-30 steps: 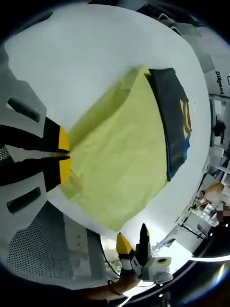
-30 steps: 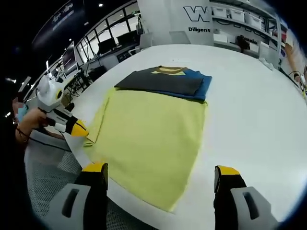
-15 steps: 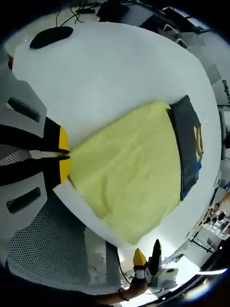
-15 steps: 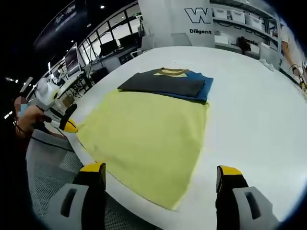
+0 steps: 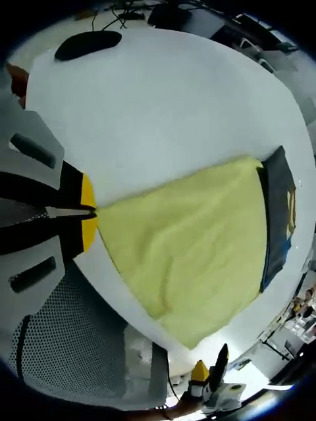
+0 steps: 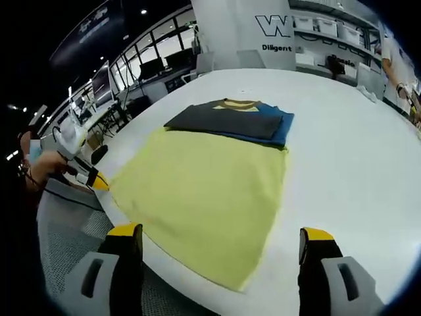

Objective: Fold the garment on the visible template until the final outline fits inside the template.

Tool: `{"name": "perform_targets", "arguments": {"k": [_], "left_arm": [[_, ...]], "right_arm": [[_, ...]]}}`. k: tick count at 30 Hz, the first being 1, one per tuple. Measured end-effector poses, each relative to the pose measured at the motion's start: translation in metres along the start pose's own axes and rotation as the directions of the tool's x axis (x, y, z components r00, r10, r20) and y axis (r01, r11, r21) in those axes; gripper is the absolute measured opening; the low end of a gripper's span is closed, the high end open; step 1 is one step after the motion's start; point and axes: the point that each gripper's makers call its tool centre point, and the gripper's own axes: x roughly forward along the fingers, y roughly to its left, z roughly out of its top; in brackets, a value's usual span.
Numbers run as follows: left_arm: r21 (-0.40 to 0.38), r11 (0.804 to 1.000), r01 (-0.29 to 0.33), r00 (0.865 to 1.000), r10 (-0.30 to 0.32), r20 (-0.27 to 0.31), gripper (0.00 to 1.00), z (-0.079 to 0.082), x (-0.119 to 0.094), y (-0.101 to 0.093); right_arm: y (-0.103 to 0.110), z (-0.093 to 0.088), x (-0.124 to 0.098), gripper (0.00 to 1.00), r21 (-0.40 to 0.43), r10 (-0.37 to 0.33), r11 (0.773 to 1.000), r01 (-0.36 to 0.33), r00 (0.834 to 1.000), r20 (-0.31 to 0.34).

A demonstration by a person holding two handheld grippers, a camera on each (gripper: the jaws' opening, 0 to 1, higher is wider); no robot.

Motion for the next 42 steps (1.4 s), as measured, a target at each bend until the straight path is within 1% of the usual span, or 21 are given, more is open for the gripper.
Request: {"name": "perform_targets", "arguments": {"k": [4, 9, 12, 14, 16, 18, 20, 21, 23, 24, 25, 26, 28, 29, 32, 33, 34, 35, 37, 38, 42], "left_arm": [[-0.001, 1.000, -0.002, 1.000, 0.002, -0.002, 0.00, 0.000, 0.000, 0.000], [0.004, 1.000, -0.013, 1.000, 0.013, 0.000, 0.00, 0.000, 0.000, -0.001], [-0.010, 1.000, -0.015, 1.000, 0.016, 0.025, 0.06, 0.002, -0.004, -0.001], [-0.021, 1.000, -0.004, 0.999, 0.005, 0.047, 0.06, 0.005, -0.006, -0.001], [-0.031, 0.999, 0.010, 0.999, -0.008, 0.043, 0.06, 0.004, -0.009, -0.002], [-0.035, 0.999, 0.005, 0.999, -0.004, 0.037, 0.08, 0.002, -0.012, 0.000], [-0.033, 0.999, -0.019, 1.000, 0.019, 0.015, 0.11, -0.002, -0.015, 0.006], [-0.019, 0.999, -0.036, 0.999, 0.036, 0.019, 0.12, -0.001, -0.016, 0.009], [-0.027, 0.999, -0.044, 0.998, 0.045, 0.038, 0.16, 0.002, -0.016, 0.010], [-0.032, 0.999, -0.038, 0.998, 0.039, 0.041, 0.17, 0.002, -0.017, 0.008], [-0.047, 0.999, -0.025, 0.998, 0.028, 0.049, 0.17, 0.004, -0.017, 0.006], [-0.092, 0.996, 0.002, 0.996, 0.006, 0.085, 0.16, 0.010, -0.016, 0.001], [-0.091, 0.995, 0.028, 0.993, -0.017, 0.116, 0.16, 0.015, -0.015, -0.004], [-0.096, 0.995, 0.033, 0.993, -0.022, 0.116, 0.18, 0.016, -0.015, -0.005], [-0.095, 0.995, 0.036, 0.993, -0.025, 0.118, 0.20, 0.017, -0.012, -0.007], [-0.097, 0.995, 0.033, 0.994, -0.022, 0.111, 0.20, 0.017, -0.008, -0.008], [-0.097, 0.995, 0.030, 0.994, -0.020, 0.105, 0.20, 0.016, -0.006, -0.008], [-0.096, 0.995, 0.029, 0.995, -0.019, 0.103, 0.19, 0.016, -0.006, -0.008], [-0.102, 0.995, 0.004, 0.995, 0.006, 0.095, 0.16, 0.016, -0.003, -0.005], [-0.083, 0.997, -0.002, 0.997, 0.009, 0.081, 0.16, 0.013, -0.002, -0.006], [-0.101, 0.995, 0.013, 0.998, -0.006, 0.066, 0.15, 0.010, 0.002, -0.010]], "right_arm": [[0.004, 0.009, -0.002, 0.99, 0.003, 0.018, 1.000, -0.018, 0.999, 0.040], [0.004, 0.012, -0.003, 0.99, -0.008, 0.014, 1.000, -0.014, 0.999, 0.052], [0.004, 0.013, -0.005, 0.99, -0.009, 0.014, 1.000, -0.014, 0.998, 0.057], [0.003, 0.011, -0.005, 0.99, -0.008, 0.010, 1.000, -0.010, 0.998, 0.055], [0.002, 0.010, -0.006, 0.99, -0.006, 0.008, 1.000, -0.007, 0.999, 0.050], [0.001, 0.007, -0.006, 0.99, -0.005, 0.003, 1.000, -0.003, 0.999, 0.040], [0.000, 0.004, -0.006, 0.98, -0.014, -0.007, 1.000, 0.007, 1.000, 0.029], [-0.001, 0.002, -0.006, 0.97, -0.020, -0.014, 1.000, 0.014, 1.000, 0.023], [-0.002, 0.000, -0.006, 0.95, -0.028, -0.020, 0.999, 0.021, 1.000, 0.015], [-0.004, -0.002, -0.005, 0.93, -0.035, -0.030, 0.999, 0.030, 1.000, 0.008], [-0.007, -0.006, -0.006, 0.92, -0.052, -0.049, 0.997, 0.049, 0.999, -0.011], [-0.008, -0.010, -0.005, 0.92, -0.076, -0.060, 0.995, 0.058, 0.998, -0.024], [-0.008, -0.015, -0.004, 0.92, -0.071, -0.059, 0.996, 0.057, 0.998, -0.035], [-0.008, -0.017, -0.004, 0.91, -0.064, -0.056, 0.997, 0.053, 0.998, -0.042], [-0.010, -0.025, -0.004, 0.82, -0.059, -0.055, 0.997, 0.051, 0.996, -0.064], [-0.012, -0.032, -0.005, 0.79, -0.061, -0.060, 0.997, 0.055, 0.994, -0.088], [-0.011, -0.035, -0.005, 0.77, -0.056, -0.059, 0.997, 0.054, 0.994, -0.095], [-0.012, -0.038, -0.005, 0.73, -0.040, -0.058, 0.998, 0.054, 0.993, -0.106], [-0.011, -0.041, -0.005, 0.65, -0.032, -0.056, 0.998, 0.053, 0.992, -0.114], [-0.012, -0.046, -0.005, 0.60, -0.022, -0.057, 0.998, 0.055, 0.990, -0.132], [-0.013, -0.052, -0.004, 0.45, 0.033, -0.049, 0.998, 0.054, 0.988, -0.149]]}}
